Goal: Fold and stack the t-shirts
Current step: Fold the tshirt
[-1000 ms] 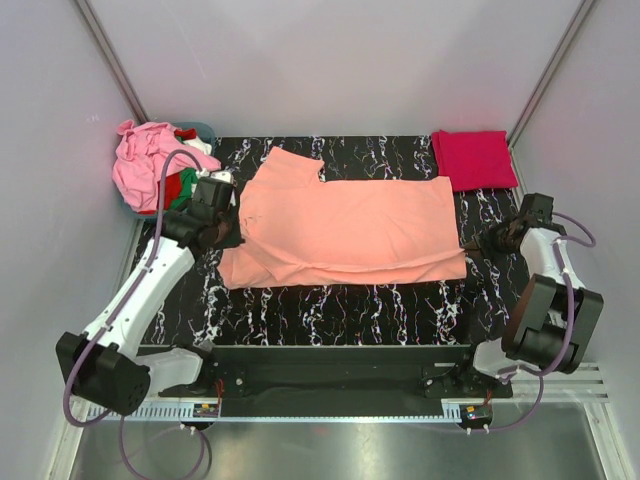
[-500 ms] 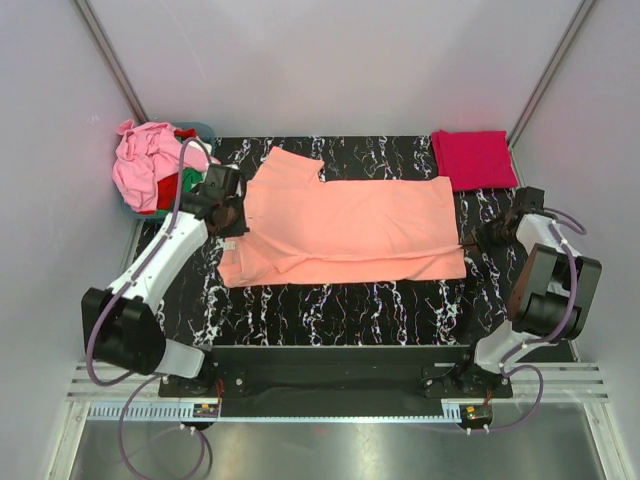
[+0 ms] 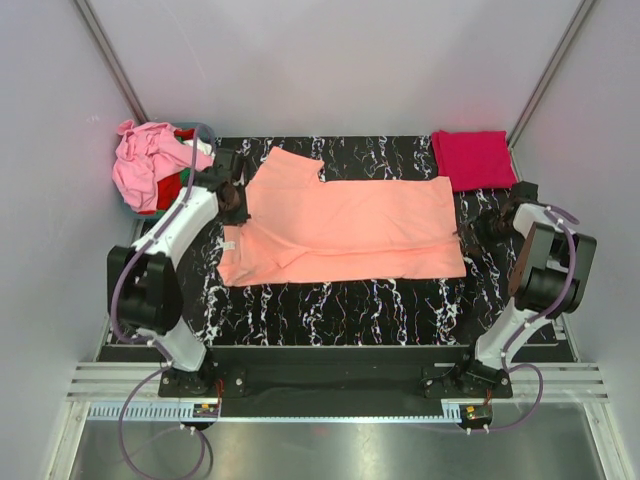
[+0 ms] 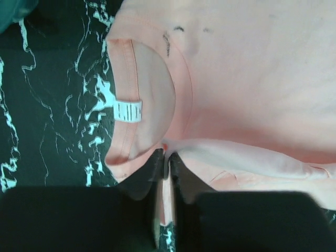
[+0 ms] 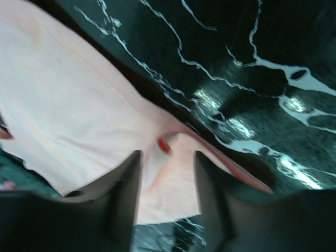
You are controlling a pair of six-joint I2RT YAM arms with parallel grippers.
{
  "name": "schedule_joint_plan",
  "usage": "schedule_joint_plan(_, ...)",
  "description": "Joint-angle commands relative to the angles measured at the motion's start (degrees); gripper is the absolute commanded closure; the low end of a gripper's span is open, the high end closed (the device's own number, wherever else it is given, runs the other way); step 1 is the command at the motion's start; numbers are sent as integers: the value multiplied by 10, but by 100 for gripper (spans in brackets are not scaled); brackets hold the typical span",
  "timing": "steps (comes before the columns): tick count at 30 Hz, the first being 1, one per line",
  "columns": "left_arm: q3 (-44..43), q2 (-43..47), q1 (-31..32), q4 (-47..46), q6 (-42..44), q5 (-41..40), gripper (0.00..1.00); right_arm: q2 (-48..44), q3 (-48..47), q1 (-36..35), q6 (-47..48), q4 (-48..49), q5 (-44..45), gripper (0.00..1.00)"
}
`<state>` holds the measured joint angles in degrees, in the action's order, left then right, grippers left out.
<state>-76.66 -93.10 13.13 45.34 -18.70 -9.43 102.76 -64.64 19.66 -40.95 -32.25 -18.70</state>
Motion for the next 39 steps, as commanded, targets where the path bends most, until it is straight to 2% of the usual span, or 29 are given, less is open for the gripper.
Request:
schedule_joint_plan(1,-60,-48,-26,4,4,11,80,22,-45,-6,15,29,-24,34)
schedule_joint_plan(2,-89,-55,-29,11,2,23,67,25,-48,-7,17,34,-38,28)
schedule_joint_plan(4,-112,-60,-35,26,-9,41,54,18,-50,-7,19,38,-55,15)
schedule_joint_plan(5,-122,-54,-35,30,-14,43,42,-5,-46,-7,19,39,-54,11)
schedule_joint_plan(9,-77,9,-35,25,-34,52,28,-95,-14,-7,30,20,-19,4)
schedule_joint_plan(11,-37,62,-35,18,-43,57,26,-133,13,-7,35,3,9,3)
schedule_joint_plan(16,143,192,-35,-38,-77,91,23,-278,106,-7,44,-33,47,3)
schedule_joint_plan(20,265,280,-35,-96,-129,110,21,-379,178,-7,46,-26,33,3)
schedule_joint_plan(23,326,334,-36,-128,-162,105,18,-420,219,-7,46,-21,30,3)
schedule_joint_plan(31,432,400,-42,-173,-234,115,14,-429,268,-18,43,-23,32,7)
schedule_joint_plan(39,481,412,-42,-179,-272,76,7,-367,279,-32,23,-15,65,13)
